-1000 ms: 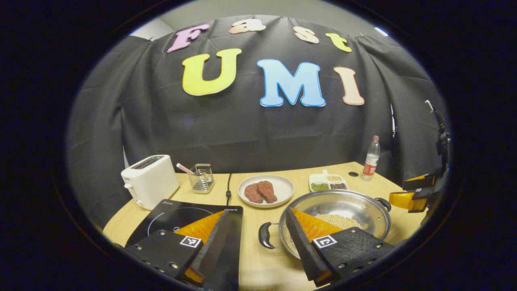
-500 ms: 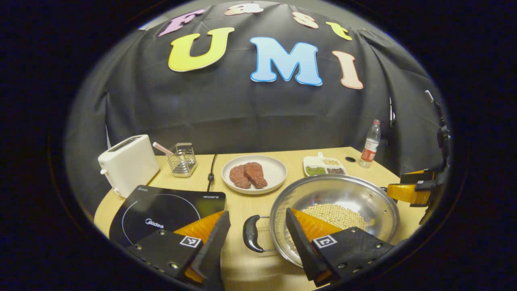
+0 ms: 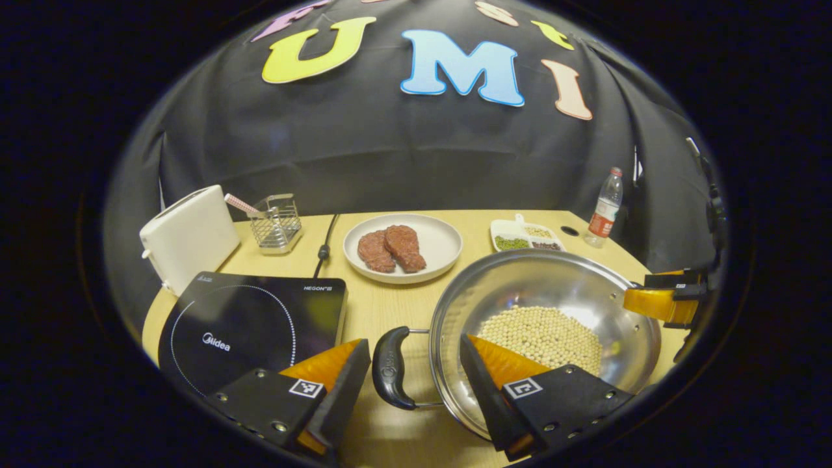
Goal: First push the handle of the pot to place it horizontally, then grasp the pot with both hands and set it on the induction cooktop.
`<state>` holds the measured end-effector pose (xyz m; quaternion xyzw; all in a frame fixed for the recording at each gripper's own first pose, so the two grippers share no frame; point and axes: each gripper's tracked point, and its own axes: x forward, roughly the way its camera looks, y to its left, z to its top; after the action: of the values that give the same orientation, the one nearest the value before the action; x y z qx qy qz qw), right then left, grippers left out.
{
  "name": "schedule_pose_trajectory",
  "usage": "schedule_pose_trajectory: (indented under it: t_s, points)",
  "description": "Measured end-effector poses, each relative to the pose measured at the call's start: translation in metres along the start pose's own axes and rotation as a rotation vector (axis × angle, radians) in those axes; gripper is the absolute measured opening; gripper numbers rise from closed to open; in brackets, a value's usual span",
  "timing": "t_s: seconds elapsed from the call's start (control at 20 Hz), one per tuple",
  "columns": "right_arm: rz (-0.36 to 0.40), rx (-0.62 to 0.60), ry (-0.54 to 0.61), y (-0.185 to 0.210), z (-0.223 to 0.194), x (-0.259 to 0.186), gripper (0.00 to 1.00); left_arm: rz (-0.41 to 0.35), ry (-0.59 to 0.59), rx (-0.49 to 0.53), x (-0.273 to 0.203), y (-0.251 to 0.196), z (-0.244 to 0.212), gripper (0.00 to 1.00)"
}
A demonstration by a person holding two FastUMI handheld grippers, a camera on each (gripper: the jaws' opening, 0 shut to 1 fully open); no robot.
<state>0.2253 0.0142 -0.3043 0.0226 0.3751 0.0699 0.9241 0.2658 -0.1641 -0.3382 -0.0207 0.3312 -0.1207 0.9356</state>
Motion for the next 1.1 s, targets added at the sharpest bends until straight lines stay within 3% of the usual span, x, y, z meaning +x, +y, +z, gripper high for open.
schedule_pose_trajectory:
  t_s: [0.35, 0.5, 0.55, 0.6, 0.65, 0.8, 0.85, 0.9, 0.95, 1.1]
  points:
    - [-0.003, 0.036, 0.062, -0.005, -0.012, 0.012, 0.98, 0.004, 0.038, -0.014, 0.006, -0.001, -0.009, 0.85]
    - [-0.001, 0.049, 0.072, -0.007, -0.014, 0.012, 0.91, 0.019, 0.045, -0.016, 0.007, -0.002, -0.01, 0.75]
    - [-0.003, 0.051, 0.074, -0.008, -0.016, 0.012, 0.85, 0.033, 0.045, -0.013, 0.007, 0.004, -0.009, 0.75]
    - [-0.005, 0.05, 0.075, -0.009, -0.016, 0.011, 0.8, 0.037, 0.042, -0.024, 0.007, 0.004, -0.009, 0.64]
    - [0.0, 0.053, 0.078, -0.008, -0.016, 0.011, 0.72, 0.038, 0.043, -0.03, 0.007, 0.002, -0.009, 0.64]
    - [0.006, 0.063, 0.081, -0.006, -0.017, 0.01, 0.73, 0.044, 0.045, -0.031, 0.006, 0.002, -0.01, 0.61]
    - [0.009, 0.08, 0.084, -0.005, -0.019, 0.01, 0.66, 0.044, 0.044, -0.037, 0.006, 0.001, -0.009, 0.64]
    - [0.009, 0.099, 0.074, -0.004, -0.018, 0.013, 0.62, 0.043, 0.045, -0.044, 0.005, 0.001, -0.01, 0.59]
    - [0.011, 0.105, 0.077, -0.005, -0.017, 0.01, 0.58, 0.046, 0.046, -0.048, 0.004, 0.001, -0.009, 0.63]
    - [0.016, 0.115, 0.079, -0.003, -0.015, 0.011, 0.47, 0.055, 0.048, -0.058, 0.004, 0.001, -0.008, 0.55]
